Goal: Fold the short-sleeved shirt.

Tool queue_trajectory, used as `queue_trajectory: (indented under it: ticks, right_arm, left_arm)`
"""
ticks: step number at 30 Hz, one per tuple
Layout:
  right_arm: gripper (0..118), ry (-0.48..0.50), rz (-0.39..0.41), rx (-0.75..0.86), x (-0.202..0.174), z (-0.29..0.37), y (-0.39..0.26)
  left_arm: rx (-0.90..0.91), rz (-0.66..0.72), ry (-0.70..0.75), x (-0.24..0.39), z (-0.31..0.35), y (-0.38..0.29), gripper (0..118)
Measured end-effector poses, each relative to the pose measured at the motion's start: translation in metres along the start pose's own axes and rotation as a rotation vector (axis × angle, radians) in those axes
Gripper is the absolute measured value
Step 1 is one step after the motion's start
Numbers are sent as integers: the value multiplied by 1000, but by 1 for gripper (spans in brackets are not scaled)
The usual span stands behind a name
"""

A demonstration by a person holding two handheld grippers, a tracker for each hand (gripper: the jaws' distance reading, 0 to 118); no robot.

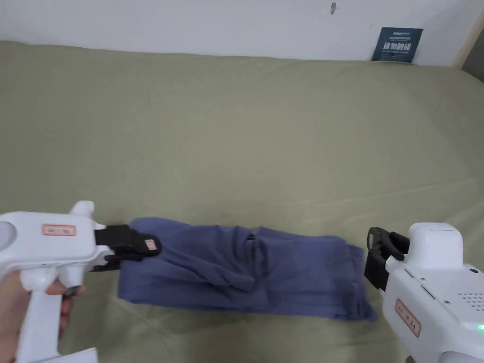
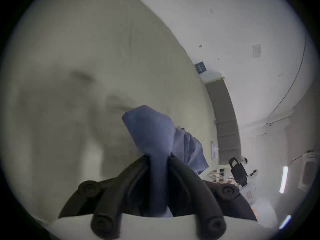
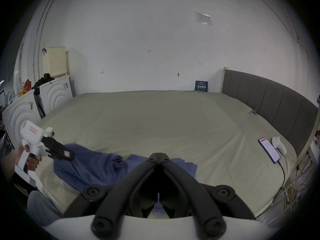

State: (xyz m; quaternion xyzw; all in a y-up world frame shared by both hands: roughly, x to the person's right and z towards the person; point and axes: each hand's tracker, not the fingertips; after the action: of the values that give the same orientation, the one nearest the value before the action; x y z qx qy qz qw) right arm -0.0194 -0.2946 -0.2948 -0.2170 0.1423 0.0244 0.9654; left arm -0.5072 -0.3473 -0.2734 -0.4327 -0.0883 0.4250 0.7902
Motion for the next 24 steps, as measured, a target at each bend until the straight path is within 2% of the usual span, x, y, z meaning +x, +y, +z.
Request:
queue_trajectory:
  ticks: [5,9,13,18,24]
  right_arm:
    - [0,10,12,28,-1,-2,7]
    - [0,15,17,39,-3,-4,11]
    - [0,24,-4,37,-5,-2,9]
    - [0,32,23,24,-7,0,5]
    - [0,34,36,10,-4,-2,3]
  left_arm:
    - [126,-97,202,4,93,18,10]
    - [112,-167,287,35,101,20,10]
    - [49,-208,270,75,60,13,10]
    - [-21,-241,240,127,-5,-5,10]
    - [-112,-360,347,155,-95,-20,10]
